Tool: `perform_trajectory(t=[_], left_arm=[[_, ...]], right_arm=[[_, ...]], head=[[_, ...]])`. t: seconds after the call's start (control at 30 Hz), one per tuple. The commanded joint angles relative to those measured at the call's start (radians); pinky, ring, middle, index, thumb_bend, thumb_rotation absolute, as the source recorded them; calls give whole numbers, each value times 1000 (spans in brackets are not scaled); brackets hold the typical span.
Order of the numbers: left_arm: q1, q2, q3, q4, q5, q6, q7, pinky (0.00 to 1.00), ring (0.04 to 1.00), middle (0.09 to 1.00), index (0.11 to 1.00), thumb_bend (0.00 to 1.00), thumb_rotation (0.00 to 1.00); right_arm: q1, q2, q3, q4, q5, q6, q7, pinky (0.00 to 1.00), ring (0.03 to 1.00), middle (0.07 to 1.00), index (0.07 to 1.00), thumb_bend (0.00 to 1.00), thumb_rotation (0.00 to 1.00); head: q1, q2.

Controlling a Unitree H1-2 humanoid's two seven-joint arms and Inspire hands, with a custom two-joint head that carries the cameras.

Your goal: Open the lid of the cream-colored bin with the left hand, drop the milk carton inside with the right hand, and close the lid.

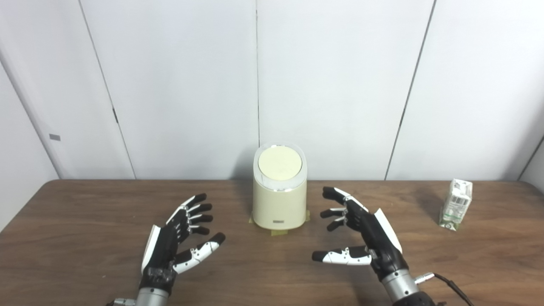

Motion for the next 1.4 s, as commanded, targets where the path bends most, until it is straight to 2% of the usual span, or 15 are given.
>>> perform_trajectory(t=[0.0,0.07,0.13,0.33,0.6,0.73,0.93,1.1,1.37], left_arm=[[-39,8,-8,-33,13,-9,-4,643,753,813,863,720,213],[-36,13,-13,-61,17,34,-14,762,880,907,939,859,293],[-37,6,-11,-83,20,61,-5,812,925,940,971,909,326],[-78,-19,-11,-126,40,151,21,954,982,973,1000,944,392],[-221,-35,-20,-140,101,261,40,969,972,969,1000,945,412],[-313,-41,-36,-102,123,305,38,929,983,979,1000,974,425],[-421,-50,-57,-41,146,366,40,939,1000,1000,1000,1000,419],[-483,-45,-80,14,204,397,68,982,1000,1000,1000,1000,441],[-587,-51,-125,155,295,391,114,874,1000,1000,1000,1000,421]], right_arm=[[-34,-2,-9,-8,9,-37,-20,528,676,842,828,784,110],[-36,-3,-9,3,10,-47,-22,523,664,839,824,778,102],[-38,-5,-10,15,13,-56,-21,522,659,839,823,778,97],[-44,-10,-8,39,19,-70,-15,518,662,845,825,773,117],[-50,-5,-7,46,5,-67,-26,539,669,845,830,769,145],[-51,-3,-4,45,8,-64,-27,536,670,845,828,768,136],[-53,3,-1,53,9,-79,-32,529,653,842,820,762,105],[-54,7,-2,50,9,-76,-40,516,657,837,818,767,130],[-54,13,-2,41,16,-66,-43,516,665,835,818,771,137]], head=[[5,-6],[6,-11],[15,-19],[30,-37],[37,-41],[38,-41],[29,-42],[24,-41],[19,-42]])
